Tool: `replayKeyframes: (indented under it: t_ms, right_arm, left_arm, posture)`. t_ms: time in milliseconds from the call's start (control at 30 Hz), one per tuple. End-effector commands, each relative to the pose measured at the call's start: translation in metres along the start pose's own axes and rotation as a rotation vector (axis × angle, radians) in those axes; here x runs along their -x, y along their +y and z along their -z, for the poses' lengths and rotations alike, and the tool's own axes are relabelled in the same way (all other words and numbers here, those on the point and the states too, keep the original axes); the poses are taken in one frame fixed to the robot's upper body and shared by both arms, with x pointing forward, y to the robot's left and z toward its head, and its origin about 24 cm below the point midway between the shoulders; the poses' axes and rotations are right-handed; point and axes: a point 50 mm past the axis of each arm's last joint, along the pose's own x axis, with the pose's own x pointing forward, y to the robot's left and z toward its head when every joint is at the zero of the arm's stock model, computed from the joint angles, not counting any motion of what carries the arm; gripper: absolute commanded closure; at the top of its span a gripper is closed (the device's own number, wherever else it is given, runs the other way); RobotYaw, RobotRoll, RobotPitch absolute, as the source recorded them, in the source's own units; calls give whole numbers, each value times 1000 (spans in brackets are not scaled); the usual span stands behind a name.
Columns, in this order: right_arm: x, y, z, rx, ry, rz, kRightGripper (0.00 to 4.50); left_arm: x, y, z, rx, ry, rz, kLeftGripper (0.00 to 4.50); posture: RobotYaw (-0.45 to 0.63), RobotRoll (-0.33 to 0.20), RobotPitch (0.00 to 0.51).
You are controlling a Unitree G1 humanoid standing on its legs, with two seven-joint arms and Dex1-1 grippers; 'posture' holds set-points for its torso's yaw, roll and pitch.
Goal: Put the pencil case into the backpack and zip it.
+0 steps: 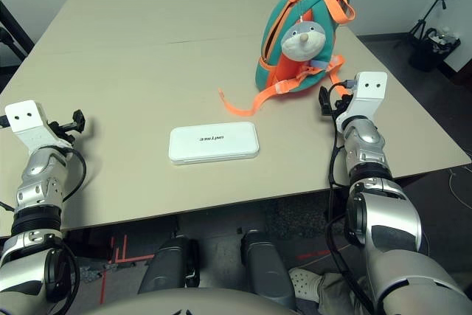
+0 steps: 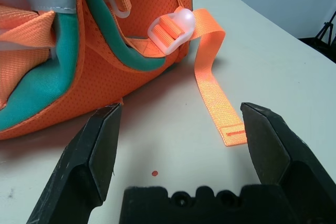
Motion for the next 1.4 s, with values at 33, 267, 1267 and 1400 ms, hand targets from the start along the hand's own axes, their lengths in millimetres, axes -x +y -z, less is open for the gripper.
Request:
replayKeyframes:
  t_ms: [33,267,1267,1400]
  right_arm:
    - [0,0,1,1,5,-3,22]
    - [2,-3,-3,20,-11,-31,22]
    - [63,83,-25,564,245,-1087,4490]
    - [57,89,-27,603,233,-1103,4490]
  left_arm:
    - [1,1,6,-4,21,-5,0]
    - [-2,-11,-7,107,14,182,0]
    - [28,-77,-64,672,670,1502,0]
    - [30,-74,-52,740,830,1477,0]
  posture:
    - [-31,0,62]
    - [-63,0,61]
    - [-129,0,54]
    - [-125,0,55]
